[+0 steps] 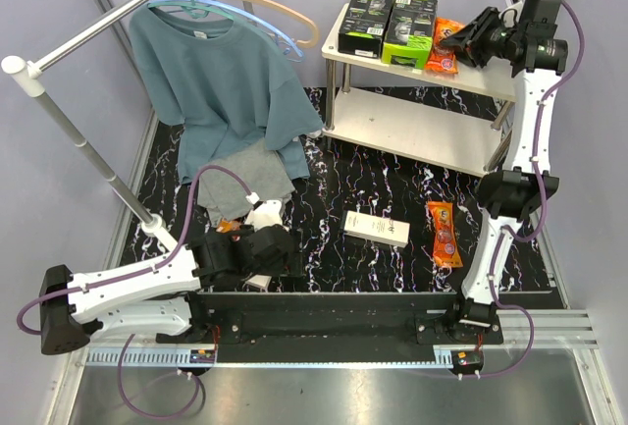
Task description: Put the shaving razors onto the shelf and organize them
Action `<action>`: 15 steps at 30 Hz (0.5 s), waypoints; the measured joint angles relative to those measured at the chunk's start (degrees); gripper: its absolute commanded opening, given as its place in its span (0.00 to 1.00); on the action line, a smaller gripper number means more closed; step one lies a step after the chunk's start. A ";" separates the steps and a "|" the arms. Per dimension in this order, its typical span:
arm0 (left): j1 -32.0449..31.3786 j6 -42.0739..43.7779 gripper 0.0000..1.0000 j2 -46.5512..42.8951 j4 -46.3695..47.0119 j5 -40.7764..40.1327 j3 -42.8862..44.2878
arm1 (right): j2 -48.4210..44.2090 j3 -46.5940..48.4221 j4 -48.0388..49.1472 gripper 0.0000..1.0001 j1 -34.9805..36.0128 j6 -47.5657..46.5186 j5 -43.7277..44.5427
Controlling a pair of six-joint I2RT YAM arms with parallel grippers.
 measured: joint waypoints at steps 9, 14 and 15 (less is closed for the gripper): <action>0.00 -0.04 0.99 -1.01 0.52 0.00 -0.22 | -1.09 -1.01 1.22 0.62 2.03 0.02 3.06; 0.00 -0.07 0.99 -1.25 0.76 0.02 -0.85 | -3.50 -1.68 0.79 0.84 2.69 -0.81 7.08; 0.00 -0.07 0.99 -1.25 0.74 0.02 -0.94 | -3.96 -1.73 0.66 0.86 2.80 -1.09 8.15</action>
